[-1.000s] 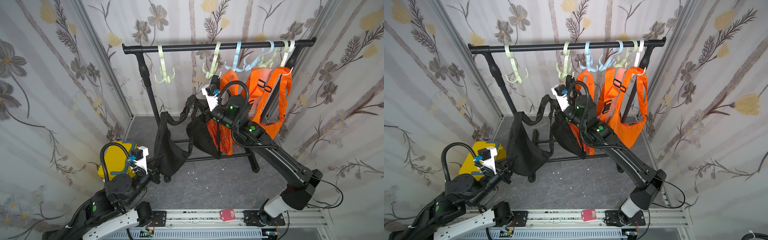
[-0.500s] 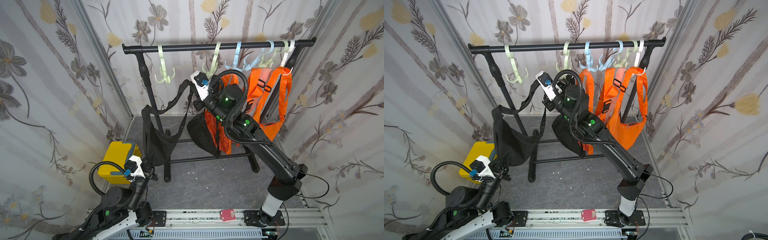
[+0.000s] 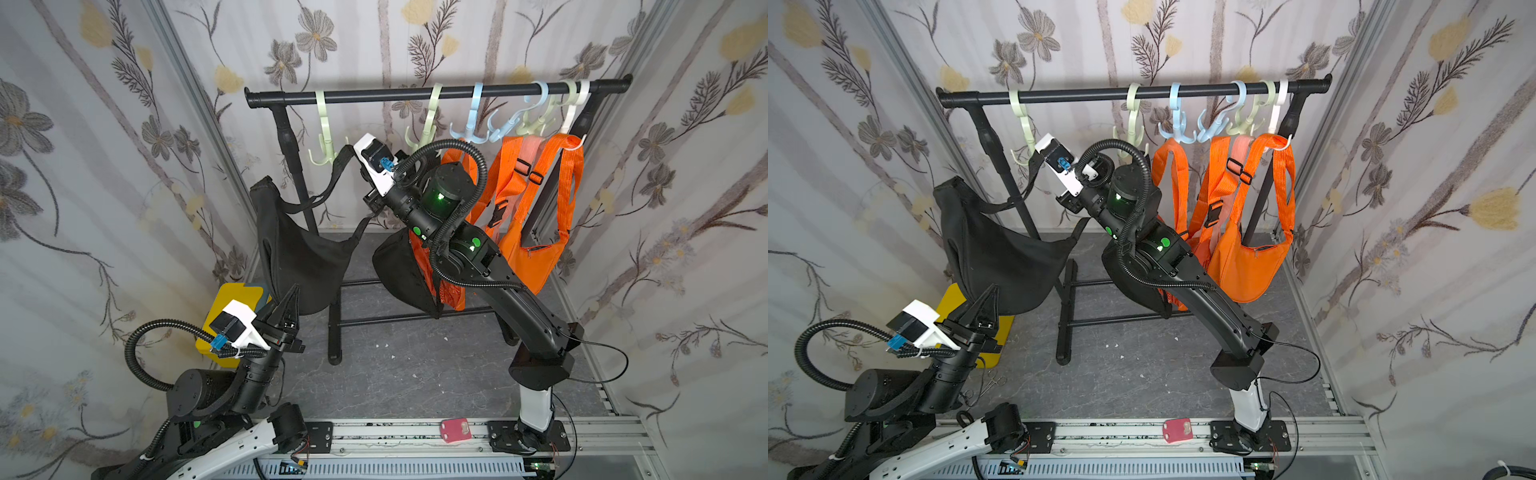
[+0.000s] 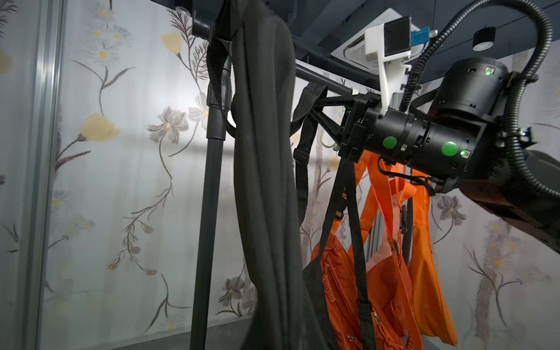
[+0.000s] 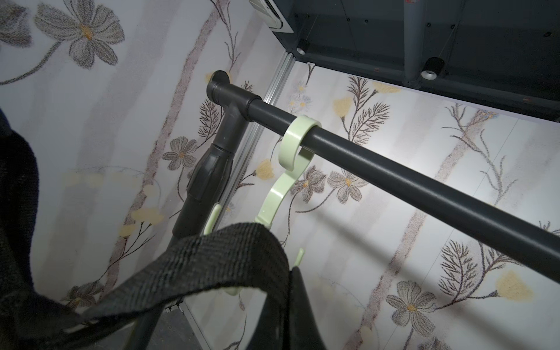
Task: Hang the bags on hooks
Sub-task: Hang the bag on the hook.
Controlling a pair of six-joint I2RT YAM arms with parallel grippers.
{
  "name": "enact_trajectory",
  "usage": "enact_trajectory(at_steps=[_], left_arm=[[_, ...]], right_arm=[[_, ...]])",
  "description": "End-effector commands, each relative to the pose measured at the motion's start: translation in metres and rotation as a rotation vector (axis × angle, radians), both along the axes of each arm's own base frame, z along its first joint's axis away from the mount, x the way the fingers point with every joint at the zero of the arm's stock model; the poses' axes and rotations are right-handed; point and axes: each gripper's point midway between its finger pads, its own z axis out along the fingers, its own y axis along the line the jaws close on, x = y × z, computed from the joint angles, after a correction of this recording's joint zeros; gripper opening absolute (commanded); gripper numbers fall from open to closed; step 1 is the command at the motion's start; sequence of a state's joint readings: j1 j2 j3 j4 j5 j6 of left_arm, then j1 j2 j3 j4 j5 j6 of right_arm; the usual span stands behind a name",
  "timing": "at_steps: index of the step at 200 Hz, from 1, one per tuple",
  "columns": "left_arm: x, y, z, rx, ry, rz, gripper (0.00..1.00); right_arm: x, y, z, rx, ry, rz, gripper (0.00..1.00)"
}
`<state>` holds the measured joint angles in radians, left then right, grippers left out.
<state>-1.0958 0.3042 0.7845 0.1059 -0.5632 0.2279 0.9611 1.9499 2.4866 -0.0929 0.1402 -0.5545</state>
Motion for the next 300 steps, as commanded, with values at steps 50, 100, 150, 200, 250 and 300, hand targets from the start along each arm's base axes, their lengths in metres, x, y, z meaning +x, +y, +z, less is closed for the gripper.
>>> enact_trajectory(at_steps=[50,100,150,200,250,300], left_arm=[[-0.014,-0.003,0.034,-0.108,-0.023,-0.129,0.0],[-0.014,-0.009,0.049,-0.122,-0.021,-0.15,0.0],[-0.002,-0.026,0.05,-0.111,0.058,-0.157,0.0],[0.008,-0.041,0.032,-0.092,0.128,-0.165,0.0],[0.015,-0.052,0.02,-0.072,0.174,-0.163,0.0],[0.022,-0.051,-0.021,-0.077,0.239,-0.131,0.0]], right_arm=[[0.007,-0.009,0.02,0.092,-0.072,-0.077,0.0],[0.011,0.001,0.033,0.167,-0.163,-0.078,0.0],[0.043,0.012,0.01,0.157,-0.156,-0.119,0.0],[0.065,0.022,-0.028,0.018,-0.075,-0.148,0.0],[0.072,0.019,-0.048,-0.087,-0.009,-0.172,0.0],[0.075,0.0,-0.051,-0.083,0.074,-0.186,0.0]])
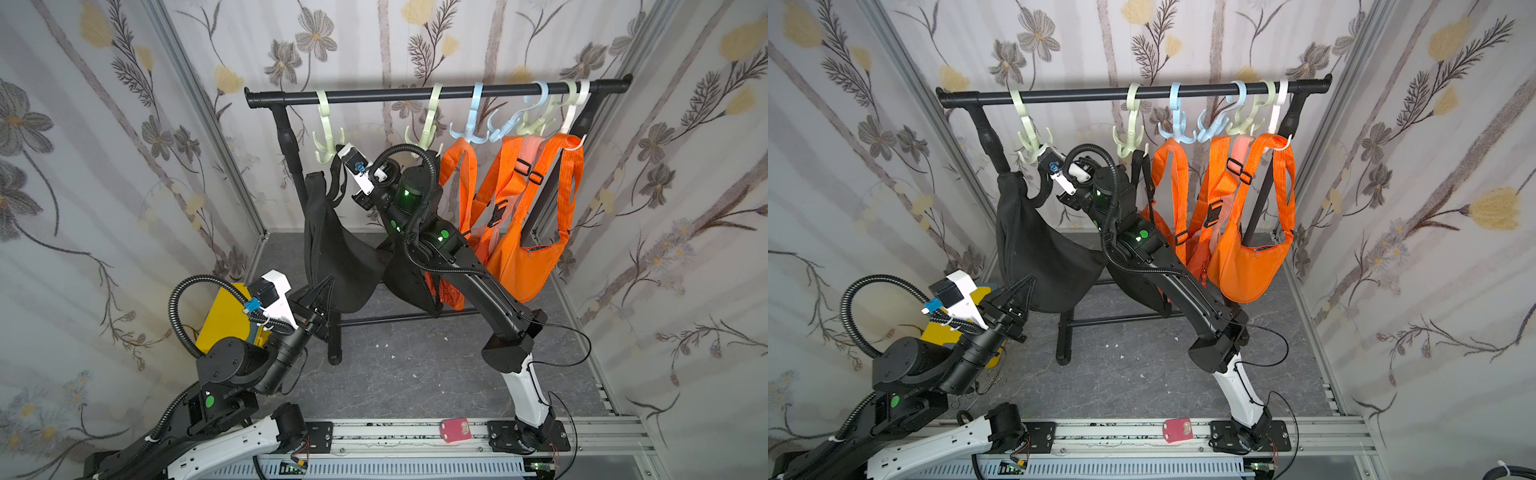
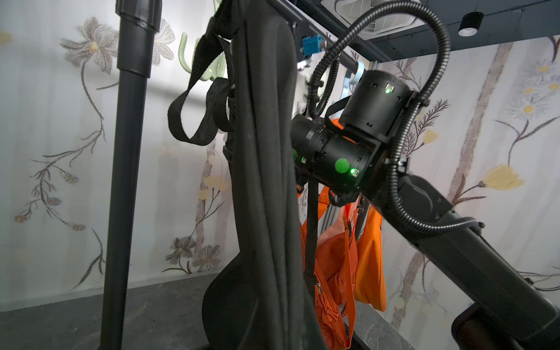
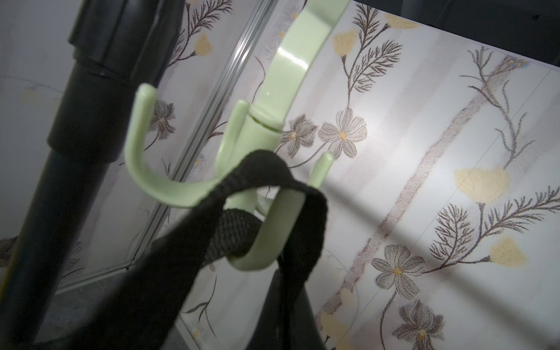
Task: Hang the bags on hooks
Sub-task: Hang the bag on the hook.
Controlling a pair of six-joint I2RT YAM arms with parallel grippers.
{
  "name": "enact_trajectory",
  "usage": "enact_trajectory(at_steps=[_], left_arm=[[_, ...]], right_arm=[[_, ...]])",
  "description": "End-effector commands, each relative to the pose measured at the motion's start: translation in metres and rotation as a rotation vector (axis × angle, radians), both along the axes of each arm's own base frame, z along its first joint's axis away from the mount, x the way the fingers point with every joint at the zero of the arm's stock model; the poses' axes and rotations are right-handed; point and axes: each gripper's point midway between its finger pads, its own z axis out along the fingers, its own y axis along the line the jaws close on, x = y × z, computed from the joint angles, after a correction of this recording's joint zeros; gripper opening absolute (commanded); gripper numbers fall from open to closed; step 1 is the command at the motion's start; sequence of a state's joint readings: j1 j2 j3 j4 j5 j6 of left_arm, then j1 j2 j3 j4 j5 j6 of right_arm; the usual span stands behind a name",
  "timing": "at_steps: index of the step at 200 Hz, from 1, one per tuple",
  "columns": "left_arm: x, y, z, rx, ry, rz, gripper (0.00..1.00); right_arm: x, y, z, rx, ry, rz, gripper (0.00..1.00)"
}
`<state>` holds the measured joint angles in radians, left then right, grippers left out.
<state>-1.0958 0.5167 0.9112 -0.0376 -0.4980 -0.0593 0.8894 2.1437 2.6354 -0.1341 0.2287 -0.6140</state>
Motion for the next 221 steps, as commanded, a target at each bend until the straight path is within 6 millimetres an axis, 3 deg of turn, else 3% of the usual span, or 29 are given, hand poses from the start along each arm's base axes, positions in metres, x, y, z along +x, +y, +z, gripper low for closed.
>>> enact_trajectory(at_steps=[1,38,65,92,113,147,177,199,221], left_arm=[[0.003,0.007,-0.013,-0.046,0.032,0.026,0.0],[0.004,0.016,-0.04,-0.084,0.079,0.052,0.0],[0.007,0.011,-0.055,-0.083,0.111,0.045,0.0],[0.009,0.004,-0.064,-0.072,0.131,0.035,0.0],[0.012,0.001,-0.073,-0.075,0.141,0.041,0.0],[0.02,-0.013,-0.106,-0.088,0.172,0.042,0.0],[0.03,-0.023,-0.134,-0.074,0.208,0.06,0.0],[0.039,-0.029,-0.159,-0.064,0.248,0.06,0.0],[0.051,-0.034,-0.184,-0.063,0.301,0.052,0.0]], right_arm=[[-0.002,-0.011,0.002,0.014,0.037,-0.015,0.0],[0.001,-0.018,-0.017,-0.032,0.08,-0.051,0.0],[0.006,-0.017,-0.041,-0.086,0.131,-0.066,0.0],[0.01,-0.021,-0.053,-0.101,0.167,-0.083,0.0],[0.012,-0.031,-0.053,-0.082,0.182,-0.103,0.0],[0.023,-0.062,-0.056,-0.035,0.211,-0.175,0.0],[0.013,-0.075,-0.064,-0.014,0.216,-0.183,0.0],[0.005,-0.084,-0.069,-0.005,0.218,-0.18,0.16],[-0.003,-0.091,-0.076,0.002,0.235,-0.173,0.24]])
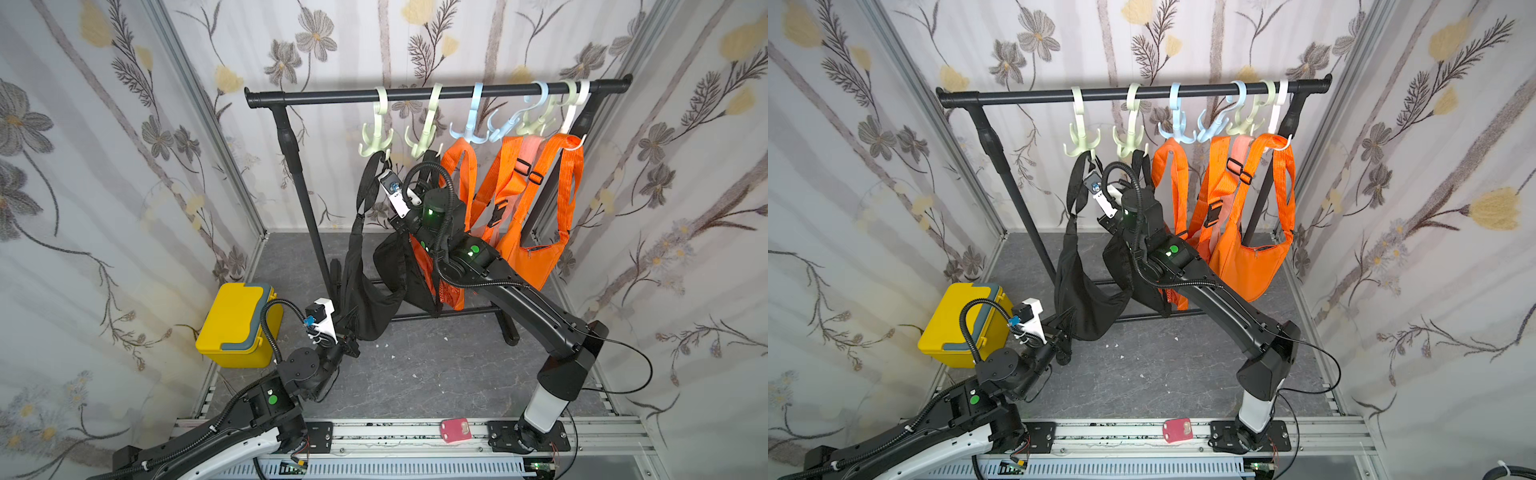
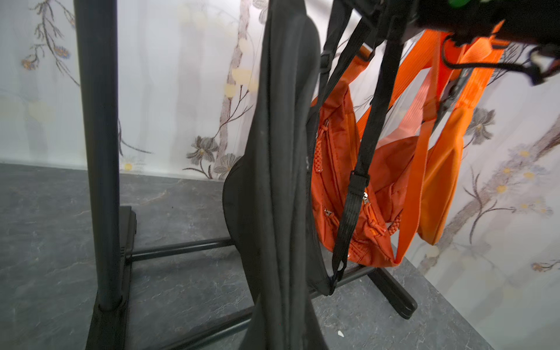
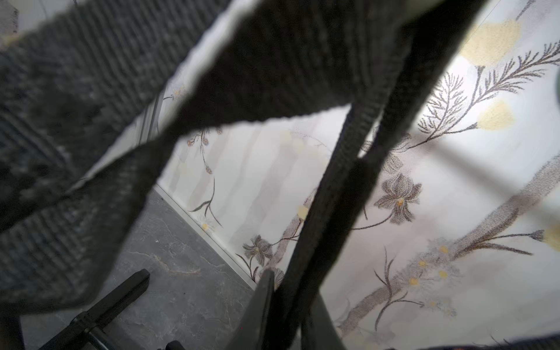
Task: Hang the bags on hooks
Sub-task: Hang the bag on the hook, then adjust the bag at the hook.
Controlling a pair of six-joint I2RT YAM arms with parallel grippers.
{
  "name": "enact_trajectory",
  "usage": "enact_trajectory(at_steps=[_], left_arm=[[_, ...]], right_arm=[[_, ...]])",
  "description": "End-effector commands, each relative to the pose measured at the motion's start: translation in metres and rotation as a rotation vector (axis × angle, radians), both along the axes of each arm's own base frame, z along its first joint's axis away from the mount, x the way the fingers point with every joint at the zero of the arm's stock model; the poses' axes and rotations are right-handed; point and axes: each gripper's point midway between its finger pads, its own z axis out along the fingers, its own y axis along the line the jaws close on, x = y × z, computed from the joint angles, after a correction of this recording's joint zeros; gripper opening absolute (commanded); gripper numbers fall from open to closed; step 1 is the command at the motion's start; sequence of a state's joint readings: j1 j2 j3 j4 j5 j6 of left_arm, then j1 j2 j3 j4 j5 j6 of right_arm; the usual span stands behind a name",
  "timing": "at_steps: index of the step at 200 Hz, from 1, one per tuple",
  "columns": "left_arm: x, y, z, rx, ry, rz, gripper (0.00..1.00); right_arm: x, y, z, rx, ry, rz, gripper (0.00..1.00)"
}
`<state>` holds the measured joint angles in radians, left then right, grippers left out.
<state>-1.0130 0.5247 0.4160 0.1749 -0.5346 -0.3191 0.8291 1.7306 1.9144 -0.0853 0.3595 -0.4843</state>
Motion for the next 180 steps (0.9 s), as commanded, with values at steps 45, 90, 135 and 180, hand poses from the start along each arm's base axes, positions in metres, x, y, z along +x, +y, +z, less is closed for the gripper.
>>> enact_trajectory(at_steps=[45,90,135,180], left_arm=[[0.028,-0.003,-0.033,-0.072,0.104,0.028,0.66],[0.03,0.005,-0.046,-0.082,0.136,0.053,0.88],[0.03,0.019,-0.077,-0.107,0.201,0.115,0.93],[0.029,0.033,-0.108,-0.145,0.266,0.188,0.94]], right_arm=[[-0.036,-0.023,-0.009,0.077,0.026,0.014,0.58],[-0.069,-0.058,-0.055,0.108,0.082,-0.011,0.8],[-0.096,-0.122,-0.101,0.249,0.127,-0.126,0.89],[-0.095,-0.218,-0.197,0.443,0.279,-0.397,0.92]])
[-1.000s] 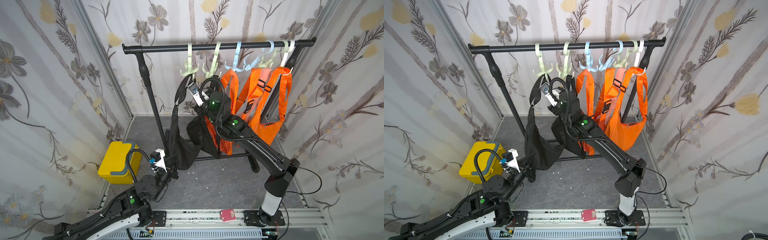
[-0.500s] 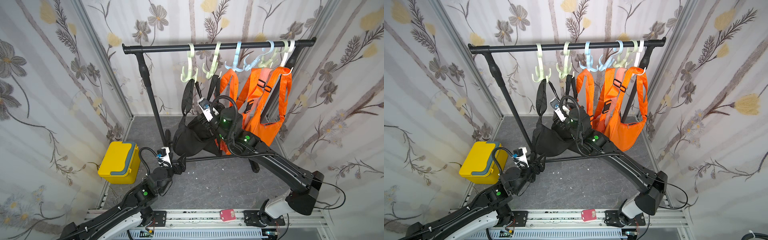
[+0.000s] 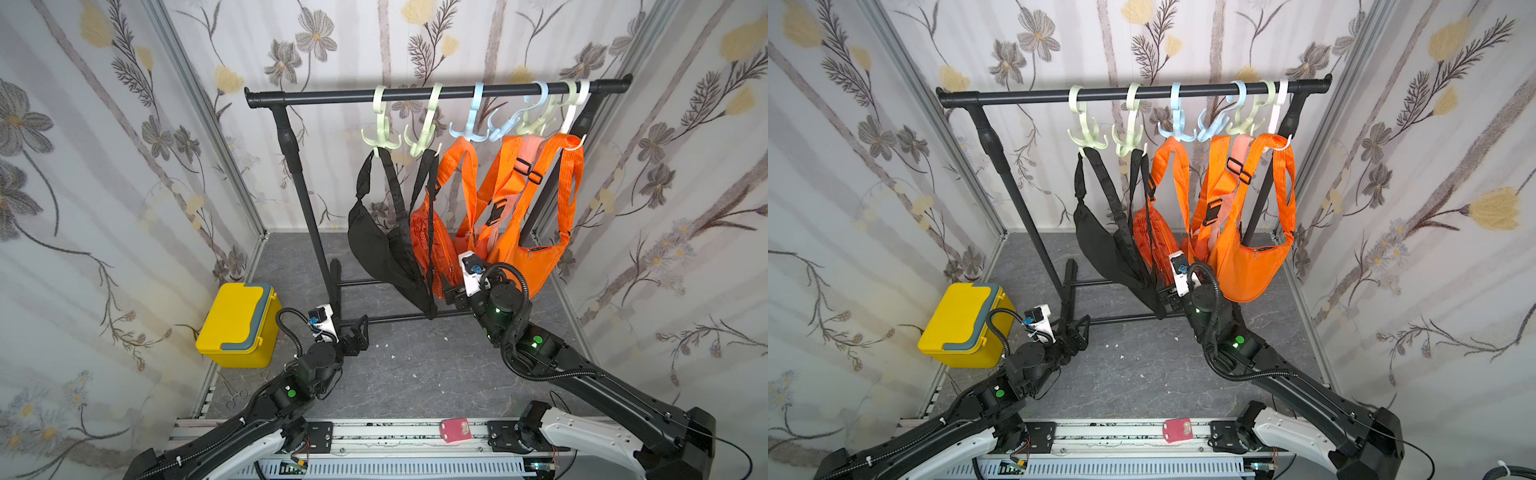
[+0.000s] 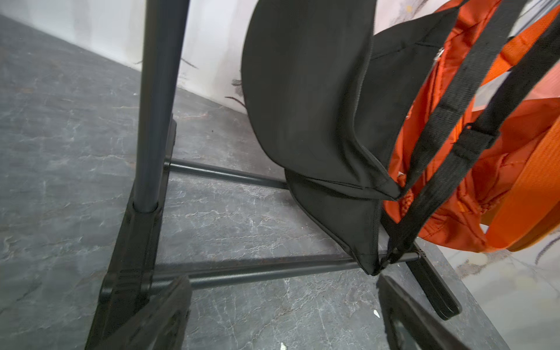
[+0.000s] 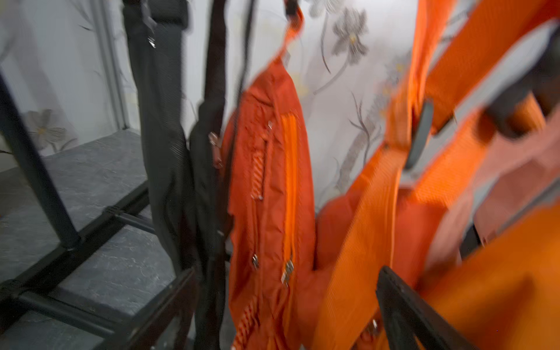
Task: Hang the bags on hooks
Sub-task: Adjust the bag at the hook.
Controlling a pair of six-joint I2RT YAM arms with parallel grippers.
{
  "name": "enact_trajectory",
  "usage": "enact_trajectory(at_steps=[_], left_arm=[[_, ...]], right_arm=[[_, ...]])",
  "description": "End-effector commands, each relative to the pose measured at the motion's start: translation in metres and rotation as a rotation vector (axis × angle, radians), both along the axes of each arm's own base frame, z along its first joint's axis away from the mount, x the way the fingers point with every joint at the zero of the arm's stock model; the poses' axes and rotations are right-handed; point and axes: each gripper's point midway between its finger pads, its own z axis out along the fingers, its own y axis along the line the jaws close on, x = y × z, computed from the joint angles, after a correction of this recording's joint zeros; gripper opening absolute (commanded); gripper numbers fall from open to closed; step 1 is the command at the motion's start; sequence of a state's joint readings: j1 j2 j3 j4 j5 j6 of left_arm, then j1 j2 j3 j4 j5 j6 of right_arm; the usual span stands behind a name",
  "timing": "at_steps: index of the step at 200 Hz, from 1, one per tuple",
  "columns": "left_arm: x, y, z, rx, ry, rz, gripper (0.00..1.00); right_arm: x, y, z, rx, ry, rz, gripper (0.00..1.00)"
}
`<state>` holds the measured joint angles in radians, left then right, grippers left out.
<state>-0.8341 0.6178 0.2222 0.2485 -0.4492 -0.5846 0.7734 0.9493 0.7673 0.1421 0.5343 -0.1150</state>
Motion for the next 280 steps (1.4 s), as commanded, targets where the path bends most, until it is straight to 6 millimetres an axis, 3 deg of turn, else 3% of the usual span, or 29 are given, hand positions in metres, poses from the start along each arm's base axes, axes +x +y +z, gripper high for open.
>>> enact_trajectory(at_steps=[1,23,43,98,196,246,280], left_arm=[[0.002,0.011,-0.009,-0.058,0.027,0.073,0.94],[0.004,0.02,-0.019,-0.047,0.027,0.122,0.96],[0.006,0.033,-0.015,-0.02,-0.014,0.185,0.98],[0.012,0.073,0.013,0.17,-0.143,0.407,1.0],[0.013,0.118,0.025,0.493,-0.187,0.717,1.0],[0.012,0.14,0.026,0.545,-0.183,0.823,1.0],[0.002,0.166,0.0,0.528,-0.15,0.891,1.0]], right_arm=[[0.002,-0.046,-0.034,0.195,0.063,-0.172,0.92],[-0.005,-0.093,-0.07,0.27,0.088,-0.33,0.92],[-0.013,-0.126,-0.086,0.296,0.064,-0.454,0.93],[-0.038,-0.179,-0.115,0.288,-0.036,-0.681,0.93],[-0.067,-0.213,-0.163,0.19,-0.1,-0.824,1.0],[-0.074,-0.224,-0.162,0.204,-0.126,-0.895,0.99],[-0.084,-0.235,-0.159,0.267,-0.197,-0.939,1.0]])
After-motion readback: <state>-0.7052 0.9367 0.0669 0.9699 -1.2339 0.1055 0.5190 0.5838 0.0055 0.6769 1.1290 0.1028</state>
